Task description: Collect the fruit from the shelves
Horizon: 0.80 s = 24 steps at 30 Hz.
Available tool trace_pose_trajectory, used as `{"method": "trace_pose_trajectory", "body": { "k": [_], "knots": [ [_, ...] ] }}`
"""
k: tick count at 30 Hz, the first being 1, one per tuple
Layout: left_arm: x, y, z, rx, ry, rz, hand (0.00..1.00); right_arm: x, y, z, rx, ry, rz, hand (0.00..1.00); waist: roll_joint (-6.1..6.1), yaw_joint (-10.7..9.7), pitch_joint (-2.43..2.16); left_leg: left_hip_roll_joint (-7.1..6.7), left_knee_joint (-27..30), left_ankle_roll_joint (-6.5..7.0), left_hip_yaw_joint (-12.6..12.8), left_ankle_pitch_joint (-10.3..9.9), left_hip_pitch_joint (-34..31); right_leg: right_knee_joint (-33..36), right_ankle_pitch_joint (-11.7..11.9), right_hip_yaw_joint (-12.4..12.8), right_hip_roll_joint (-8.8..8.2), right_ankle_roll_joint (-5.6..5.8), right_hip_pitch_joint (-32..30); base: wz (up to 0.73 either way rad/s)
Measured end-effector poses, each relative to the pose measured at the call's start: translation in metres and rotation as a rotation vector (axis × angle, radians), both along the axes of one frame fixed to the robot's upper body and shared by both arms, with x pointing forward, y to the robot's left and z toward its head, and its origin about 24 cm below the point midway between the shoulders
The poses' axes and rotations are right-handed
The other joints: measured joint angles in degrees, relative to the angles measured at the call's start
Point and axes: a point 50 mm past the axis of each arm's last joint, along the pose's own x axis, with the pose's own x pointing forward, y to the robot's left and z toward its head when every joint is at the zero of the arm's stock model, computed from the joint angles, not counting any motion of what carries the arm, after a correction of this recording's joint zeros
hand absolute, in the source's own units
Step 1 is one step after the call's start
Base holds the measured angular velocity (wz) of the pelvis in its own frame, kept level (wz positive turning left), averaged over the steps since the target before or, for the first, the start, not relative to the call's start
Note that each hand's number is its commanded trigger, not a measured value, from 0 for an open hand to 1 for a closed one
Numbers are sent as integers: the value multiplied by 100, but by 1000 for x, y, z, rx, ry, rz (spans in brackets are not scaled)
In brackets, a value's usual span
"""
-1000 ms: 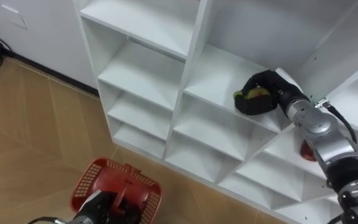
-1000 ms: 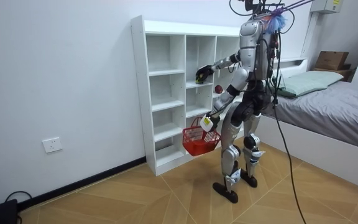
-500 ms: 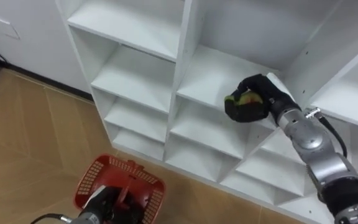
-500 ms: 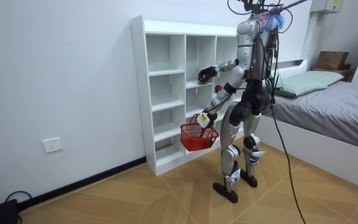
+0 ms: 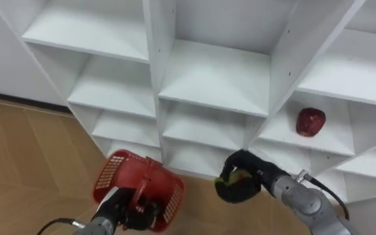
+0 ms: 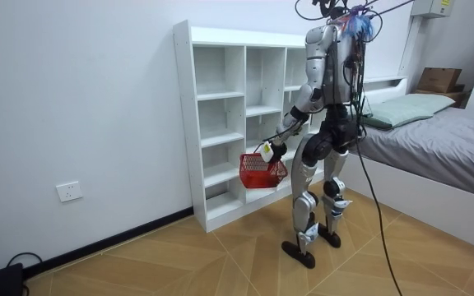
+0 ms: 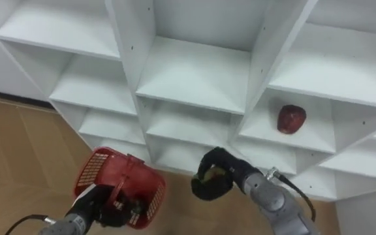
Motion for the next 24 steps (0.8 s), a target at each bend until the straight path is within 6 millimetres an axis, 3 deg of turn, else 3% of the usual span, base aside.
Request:
{"method": "trace_pose_trajectory", "body": {
  "k": [6,24],
  "knots": [
    [3,-14,0,-53,1,-33,100,5,19,17,33,-63,89,100,26,-73,-3,-3,-14,0,11,0,11,-21,-3,31,3,4,-2,-1],
    [19,-25,11,-112,-63,-39,100,-5,22,7,0,-21,115,100,34,-229,-1,1,-2,1,19,0,-60,-17,-12,28,5,10,-69,0]
  ]
}}
